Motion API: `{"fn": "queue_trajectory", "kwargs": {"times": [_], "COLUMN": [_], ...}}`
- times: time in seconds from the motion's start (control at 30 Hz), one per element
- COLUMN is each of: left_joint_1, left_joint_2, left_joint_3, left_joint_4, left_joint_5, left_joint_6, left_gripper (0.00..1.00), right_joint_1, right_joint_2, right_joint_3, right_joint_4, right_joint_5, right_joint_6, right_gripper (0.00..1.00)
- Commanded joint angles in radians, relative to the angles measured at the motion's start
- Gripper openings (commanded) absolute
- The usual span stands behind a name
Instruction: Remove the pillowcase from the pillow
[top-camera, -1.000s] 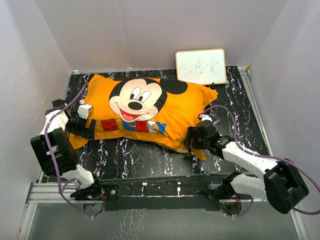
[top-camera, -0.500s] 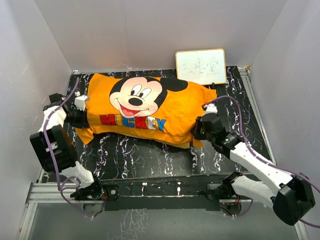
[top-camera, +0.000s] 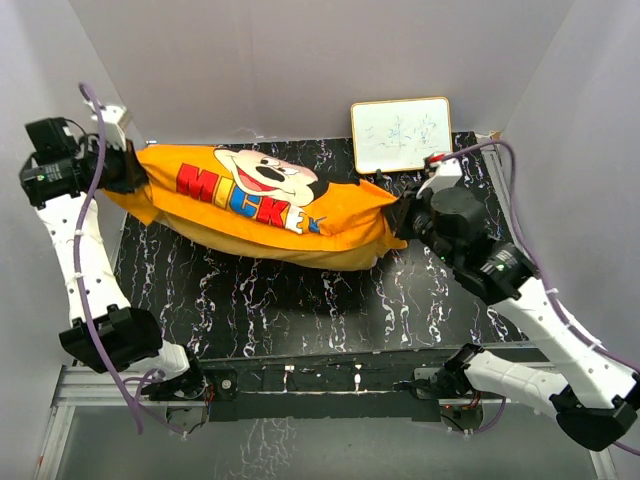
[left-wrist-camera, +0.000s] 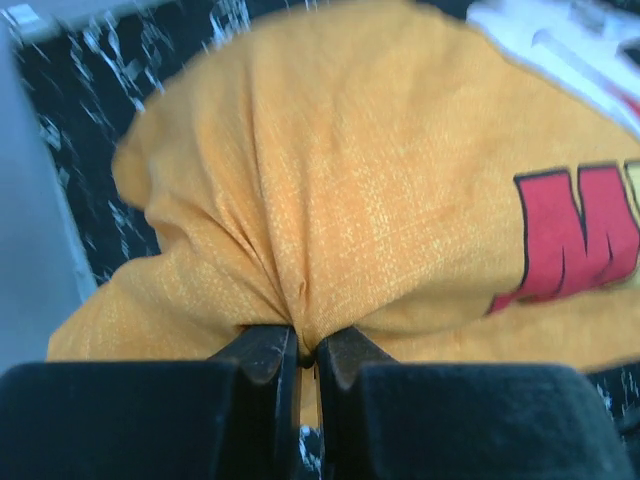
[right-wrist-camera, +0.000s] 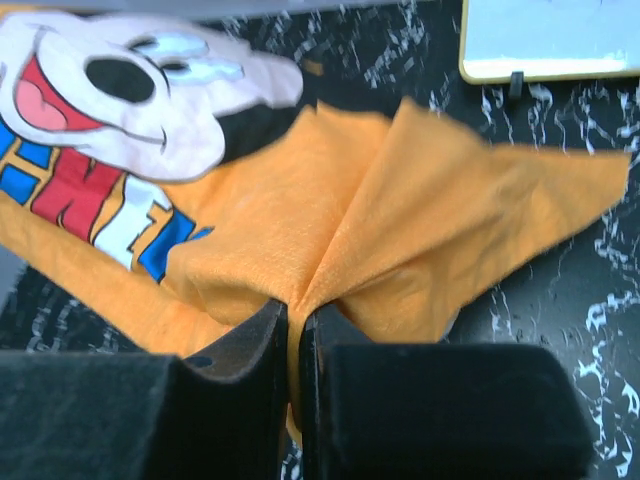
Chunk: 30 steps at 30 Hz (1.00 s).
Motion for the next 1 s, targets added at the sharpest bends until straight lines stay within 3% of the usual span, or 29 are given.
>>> {"fn": "queue_trajectory", "kwargs": {"times": [0.0, 0.17, 0.23, 0.33, 0.4, 0.57, 0.7, 0.73, 0.8, 0.83, 0.9, 0.97], "left_joint_1": [0.010, 0.009, 0.009, 0.003, -0.082, -0.300, -0.385, -0.396, -0.425, -0.449, -0.515, -0.603], "left_joint_2": [-0.025, 0.051, 0.092, 0.121, 0.176, 0.370, 0.612, 0.670, 0.785, 0.820, 0.808, 0.706], "left_joint_3": [0.290, 0.684, 0.765, 0.638, 0.569, 0.446, 0.533, 0.602, 0.841, 0.925, 0.942, 0.792], "left_joint_4": [-0.049, -0.067, -0.069, -0.004, 0.013, 0.091, 0.214, 0.214, 0.142, 0.106, 0.085, 0.110], "left_joint_5": [0.086, -0.012, -0.042, -0.076, -0.192, -0.435, -0.599, -0.612, -0.604, -0.599, -0.592, -0.572], "left_joint_6": [-0.164, -0.251, -0.250, -0.254, -0.235, -0.136, -0.109, -0.115, -0.116, -0.097, -0.031, 0.058], "left_gripper": [0.00, 0.00, 0.00, 0.00, 0.00, 0.00, 0.00, 0.05, 0.45, 0.56, 0.67, 0.75], "right_joint_1": [0.010, 0.009, 0.010, 0.009, 0.003, -0.233, -0.339, -0.352, -0.363, -0.365, -0.374, -0.384], "right_joint_2": [-0.039, -0.022, -0.009, 0.069, 0.135, 0.346, 0.547, 0.594, 0.662, 0.682, 0.707, 0.729], "right_joint_3": [0.221, 0.447, 0.493, 0.494, 0.419, 0.168, 0.136, 0.164, 0.225, 0.247, 0.272, 0.292], "right_joint_4": [-0.036, -0.065, -0.042, -0.054, -0.037, 0.155, 0.260, 0.253, 0.235, 0.233, 0.246, 0.260], "right_joint_5": [0.013, -0.011, -0.004, 0.014, -0.001, -0.357, -0.442, -0.440, -0.419, -0.406, -0.403, -0.416], "right_joint_6": [-0.004, 0.067, 0.090, 0.105, 0.116, 0.201, 0.189, 0.176, 0.140, 0.130, 0.127, 0.129], "right_gripper": [0.08, 0.08, 0.08, 0.08, 0.08, 0.08, 0.08, 0.08, 0.08, 0.08, 0.08, 0.08]}}
